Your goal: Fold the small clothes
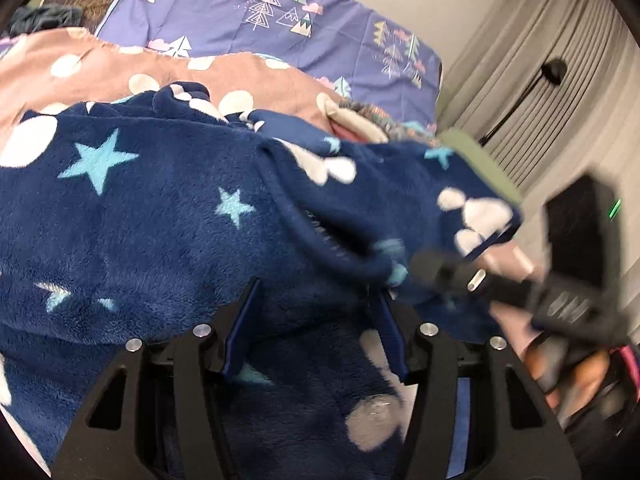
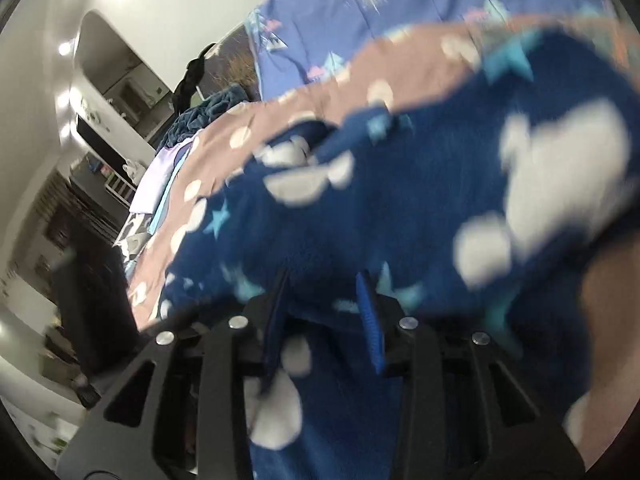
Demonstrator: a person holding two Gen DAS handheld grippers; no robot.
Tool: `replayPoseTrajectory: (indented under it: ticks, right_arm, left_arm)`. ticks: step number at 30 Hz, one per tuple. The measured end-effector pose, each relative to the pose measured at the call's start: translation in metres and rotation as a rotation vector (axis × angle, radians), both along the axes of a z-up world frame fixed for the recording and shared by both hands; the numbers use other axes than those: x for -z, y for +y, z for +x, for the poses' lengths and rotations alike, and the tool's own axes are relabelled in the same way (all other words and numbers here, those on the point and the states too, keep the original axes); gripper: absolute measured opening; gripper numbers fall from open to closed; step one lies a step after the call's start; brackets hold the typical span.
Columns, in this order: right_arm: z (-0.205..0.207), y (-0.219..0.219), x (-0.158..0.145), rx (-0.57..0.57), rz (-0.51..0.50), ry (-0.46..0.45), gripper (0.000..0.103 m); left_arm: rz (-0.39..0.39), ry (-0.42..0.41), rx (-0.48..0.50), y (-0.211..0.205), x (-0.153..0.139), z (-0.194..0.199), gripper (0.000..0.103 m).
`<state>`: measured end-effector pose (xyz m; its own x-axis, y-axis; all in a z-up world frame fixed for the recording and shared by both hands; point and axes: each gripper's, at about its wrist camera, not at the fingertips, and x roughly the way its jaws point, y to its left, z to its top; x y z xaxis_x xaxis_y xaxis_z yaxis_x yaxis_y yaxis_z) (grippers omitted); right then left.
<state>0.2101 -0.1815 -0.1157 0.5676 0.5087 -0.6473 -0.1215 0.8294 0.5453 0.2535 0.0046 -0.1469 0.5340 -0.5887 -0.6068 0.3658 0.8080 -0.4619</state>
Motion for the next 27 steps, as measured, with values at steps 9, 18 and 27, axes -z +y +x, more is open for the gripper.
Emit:
replayPoseTrajectory:
  ticks: [9, 18, 27]
  right_arm:
    - [-0.038, 0.002, 0.004, -0.031, -0.097, -0.081, 0.032]
    - [-0.021, -0.020, 0.025, 0.080, -0.042, -0.018, 0.023]
    - [-0.020, -0.013, 0.029, 0.082, -0.080, -0.021, 0.025]
  left_arm:
    - [-0.033, 0.049, 0.083, -0.036, -0.017, 0.017, 0.073]
    - [0.098, -0.041, -0.008, -0.048, -0.048, 0.037, 0.010]
    - [0.238, -0.330, -0.145, 0.039, -0.149, -0.003, 0.011]
